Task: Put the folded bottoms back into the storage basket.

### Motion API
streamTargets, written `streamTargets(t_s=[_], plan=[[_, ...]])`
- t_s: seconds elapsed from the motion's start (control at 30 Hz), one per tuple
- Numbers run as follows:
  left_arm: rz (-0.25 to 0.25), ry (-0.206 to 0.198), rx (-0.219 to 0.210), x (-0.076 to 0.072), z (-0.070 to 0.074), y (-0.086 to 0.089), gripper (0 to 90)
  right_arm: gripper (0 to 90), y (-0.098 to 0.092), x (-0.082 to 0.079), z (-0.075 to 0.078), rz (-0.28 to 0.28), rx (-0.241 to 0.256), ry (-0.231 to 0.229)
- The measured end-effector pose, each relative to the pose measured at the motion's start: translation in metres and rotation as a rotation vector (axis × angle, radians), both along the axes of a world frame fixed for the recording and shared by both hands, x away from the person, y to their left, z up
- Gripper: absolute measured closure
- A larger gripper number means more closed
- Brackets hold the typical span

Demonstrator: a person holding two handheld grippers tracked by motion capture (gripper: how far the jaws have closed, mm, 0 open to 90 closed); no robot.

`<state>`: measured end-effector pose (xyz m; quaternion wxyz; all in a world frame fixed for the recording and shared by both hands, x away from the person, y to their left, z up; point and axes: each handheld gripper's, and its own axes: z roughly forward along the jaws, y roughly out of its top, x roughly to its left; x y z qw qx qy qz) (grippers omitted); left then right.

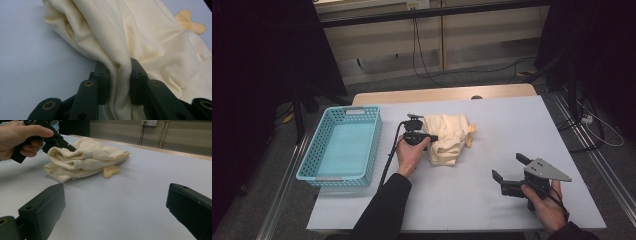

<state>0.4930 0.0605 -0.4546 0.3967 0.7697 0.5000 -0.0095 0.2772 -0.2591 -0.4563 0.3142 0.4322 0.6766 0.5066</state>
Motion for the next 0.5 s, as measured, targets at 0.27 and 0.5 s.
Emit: streamTargets(t_s=[0.27,0.5], plan=[[0.003,-0.037,0.007,-0.0035,0.0062,-0.0018,73.2,1.6,0.0005,-0.0009,0.0002,0.001,0.000,0.004],[-0.014,-0.067,0.005,-0.0045,0.0104,-0.0009,73.5,1.6,0.0002,-0.0008,0.0002,0.003,0.002,0.001]])
